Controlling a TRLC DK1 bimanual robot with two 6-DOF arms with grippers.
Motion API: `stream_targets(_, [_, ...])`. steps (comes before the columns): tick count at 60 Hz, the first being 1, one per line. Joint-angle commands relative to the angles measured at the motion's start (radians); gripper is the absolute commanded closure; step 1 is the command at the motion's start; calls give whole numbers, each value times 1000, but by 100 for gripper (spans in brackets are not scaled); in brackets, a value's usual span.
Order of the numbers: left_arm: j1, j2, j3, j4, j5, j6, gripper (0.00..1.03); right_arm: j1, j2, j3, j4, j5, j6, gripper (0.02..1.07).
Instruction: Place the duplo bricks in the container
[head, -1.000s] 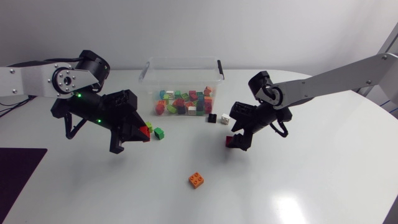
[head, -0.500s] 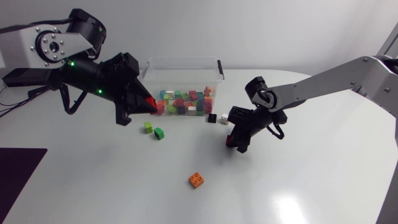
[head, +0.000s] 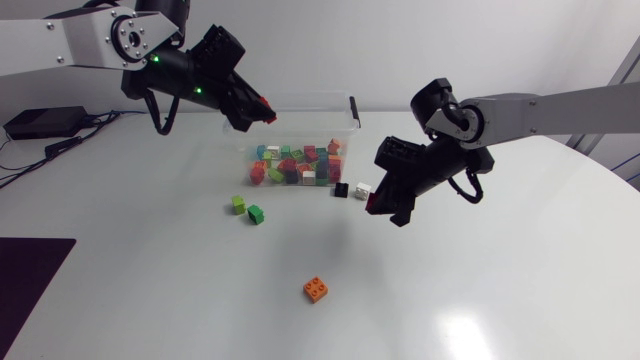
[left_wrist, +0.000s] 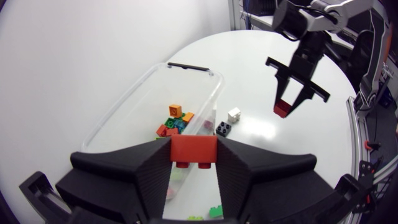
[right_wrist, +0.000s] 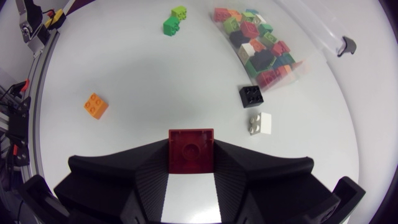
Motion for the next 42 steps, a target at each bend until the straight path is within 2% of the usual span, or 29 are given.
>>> stream_targets(1, [17,51,69,36,8,-82,77,26,-46,-3,-35,-19,32,83])
stream_targets(21, [37,243,255,133,-74,-221,76,98,-106,95,-59,-22,136,83])
stream_targets(23, [37,260,264,148,-87,-232,71,104,-106,109,-59,-22,150,83])
stream_targets(25, [38,272,270,171,-101,-247,60,109,-104,122,-59,-22,157,83])
stream_targets(27, [43,286,276,197,-116,-264,42,115,-101,138,-61,-22,170,83])
stream_targets(29, [44,293,279,214,-130,-278,29,123,-100,152,-61,-22,181,83])
stream_targets(30, [46,303,284,232,-147,-287,16,126,-98,159,-61,-22,185,83])
stream_targets(32, [52,309,285,251,-162,-303,4,133,-94,176,-61,-22,197,83])
stream_targets(42, [90,264,233,266,-167,-323,4,164,-64,268,-47,-20,260,83])
